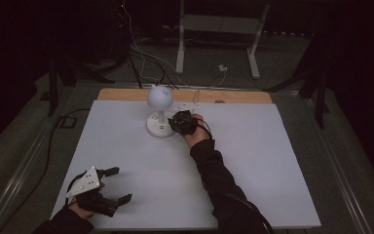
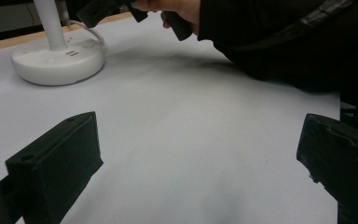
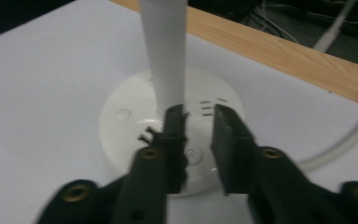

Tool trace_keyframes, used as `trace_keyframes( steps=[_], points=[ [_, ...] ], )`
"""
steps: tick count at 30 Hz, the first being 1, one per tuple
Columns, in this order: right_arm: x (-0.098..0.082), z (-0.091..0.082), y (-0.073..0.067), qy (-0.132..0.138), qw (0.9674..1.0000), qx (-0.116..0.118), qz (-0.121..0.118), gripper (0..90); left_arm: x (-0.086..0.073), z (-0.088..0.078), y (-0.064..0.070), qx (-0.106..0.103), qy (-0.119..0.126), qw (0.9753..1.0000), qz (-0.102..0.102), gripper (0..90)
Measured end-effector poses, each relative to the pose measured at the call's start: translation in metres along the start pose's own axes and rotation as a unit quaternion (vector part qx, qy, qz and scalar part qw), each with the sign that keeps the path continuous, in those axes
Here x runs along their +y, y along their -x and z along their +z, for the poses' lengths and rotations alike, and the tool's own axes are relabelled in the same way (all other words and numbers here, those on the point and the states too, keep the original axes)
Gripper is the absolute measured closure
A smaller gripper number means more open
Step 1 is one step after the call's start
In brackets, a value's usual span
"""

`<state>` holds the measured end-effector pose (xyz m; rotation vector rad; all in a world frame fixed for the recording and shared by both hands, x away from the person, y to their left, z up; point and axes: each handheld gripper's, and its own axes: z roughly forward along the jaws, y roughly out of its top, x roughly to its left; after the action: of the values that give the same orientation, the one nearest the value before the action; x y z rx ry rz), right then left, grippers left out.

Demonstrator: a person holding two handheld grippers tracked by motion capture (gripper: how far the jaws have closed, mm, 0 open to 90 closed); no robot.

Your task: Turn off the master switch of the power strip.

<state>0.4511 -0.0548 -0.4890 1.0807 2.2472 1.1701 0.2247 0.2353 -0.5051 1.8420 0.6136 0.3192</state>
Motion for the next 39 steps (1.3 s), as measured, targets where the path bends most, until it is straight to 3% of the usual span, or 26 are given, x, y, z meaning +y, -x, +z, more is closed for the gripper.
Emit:
trace_keyframes(
  steps=[4, 5, 10, 14, 16, 21, 27, 39],
  points=[
    [-0.001, -0.003, 0.0, 0.002, 0.9995, 0.029, -0.01, 51.7, 0.0, 0.0, 0.0, 0.0, -0.001, 1.0, 0.002, 0.3],
    [-0.001, -0.003, 0.0, 0.002, 0.9995, 0.029, -0.01, 51.7, 0.0, 0.0, 0.0, 0.0, -0.001, 1.0, 0.002, 0.2],
    [-0.004, -0.005, -0.001, 0.004, 0.9986, 0.051, -0.015, 21.2, 0.0, 0.0, 0.001, -0.002, -0.002, 1.0, 0.003, 0.3],
    [-0.005, -0.008, -0.001, 0.004, 0.9962, 0.085, -0.016, 1.1, 0.0, 0.0, 0.0, -0.001, -0.001, 1.0, 0.002, 0.3],
    [-0.005, -0.011, 0.0, -0.007, 0.9945, 0.103, -0.021, 0.4, 0.0, 0.0, 0.001, -0.001, 0.0, 1.0, 0.001, 0.2],
    [-0.004, -0.021, -0.001, 0.003, 0.9916, 0.127, -0.021, 0.0, 0.001, 0.001, 0.002, -0.004, -0.001, 1.0, 0.003, 0.3],
    [-0.004, -0.038, 0.003, 0.009, 0.9924, 0.119, -0.033, 0.0, 0.001, 0.001, 0.001, -0.003, -0.002, 1.0, 0.003, 0.2],
    [-0.02, -0.072, 0.02, 0.014, 0.9915, 0.127, -0.026, 0.0, 0.0, 0.002, 0.002, -0.002, -0.004, 1.0, 0.003, 0.3]
  ],
)
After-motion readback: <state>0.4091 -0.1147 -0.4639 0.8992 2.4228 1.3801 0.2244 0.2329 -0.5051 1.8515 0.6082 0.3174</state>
